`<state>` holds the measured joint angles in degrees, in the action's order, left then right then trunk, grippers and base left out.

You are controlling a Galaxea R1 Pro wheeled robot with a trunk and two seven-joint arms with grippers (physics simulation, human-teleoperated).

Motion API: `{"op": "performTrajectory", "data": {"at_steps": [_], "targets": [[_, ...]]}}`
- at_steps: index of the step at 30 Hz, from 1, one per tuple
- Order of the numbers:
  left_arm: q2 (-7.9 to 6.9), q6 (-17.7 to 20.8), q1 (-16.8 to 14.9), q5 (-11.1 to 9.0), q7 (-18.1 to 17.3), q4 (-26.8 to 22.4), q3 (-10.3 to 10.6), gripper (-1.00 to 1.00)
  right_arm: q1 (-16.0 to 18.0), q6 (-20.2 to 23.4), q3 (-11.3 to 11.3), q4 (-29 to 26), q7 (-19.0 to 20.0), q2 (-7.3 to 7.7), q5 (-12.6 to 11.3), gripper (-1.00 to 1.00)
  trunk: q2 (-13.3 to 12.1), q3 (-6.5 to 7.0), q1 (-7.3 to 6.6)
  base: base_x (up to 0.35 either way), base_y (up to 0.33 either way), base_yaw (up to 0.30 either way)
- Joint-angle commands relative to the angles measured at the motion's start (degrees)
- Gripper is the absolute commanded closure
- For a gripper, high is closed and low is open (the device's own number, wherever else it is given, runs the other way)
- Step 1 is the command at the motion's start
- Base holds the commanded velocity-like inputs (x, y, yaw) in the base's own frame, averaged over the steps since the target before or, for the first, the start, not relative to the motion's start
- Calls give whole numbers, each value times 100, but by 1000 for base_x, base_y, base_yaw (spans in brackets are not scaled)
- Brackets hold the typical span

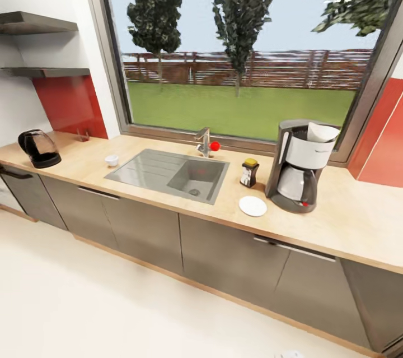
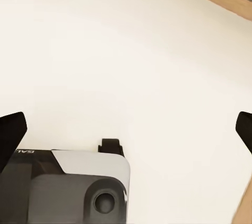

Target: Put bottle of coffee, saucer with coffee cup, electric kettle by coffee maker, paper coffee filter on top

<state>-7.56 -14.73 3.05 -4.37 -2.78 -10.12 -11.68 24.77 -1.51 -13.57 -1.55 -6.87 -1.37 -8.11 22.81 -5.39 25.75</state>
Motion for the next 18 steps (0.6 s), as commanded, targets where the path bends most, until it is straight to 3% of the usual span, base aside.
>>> {"op": "performTrajectory", "data": {"at_steps": [1, 13, 18], "targets": [[0, -3, 3, -43, -29, -8, -10, -100, 1, -16, -50, 6, -16, -3, -59, -100, 11, -11, 3, 0, 0, 273], [0, -3, 3, -38, -30, -7, -9, -100, -11, -17, -50, 6, -16, -3, -59, -100, 11, -11, 3, 2, 0, 273], [0, -3, 3, -38, -22, -4, -10, -100, -16, -19, -50, 6, -16, -3, -59, -100, 11, -11, 3, 110, 0, 273]]}}
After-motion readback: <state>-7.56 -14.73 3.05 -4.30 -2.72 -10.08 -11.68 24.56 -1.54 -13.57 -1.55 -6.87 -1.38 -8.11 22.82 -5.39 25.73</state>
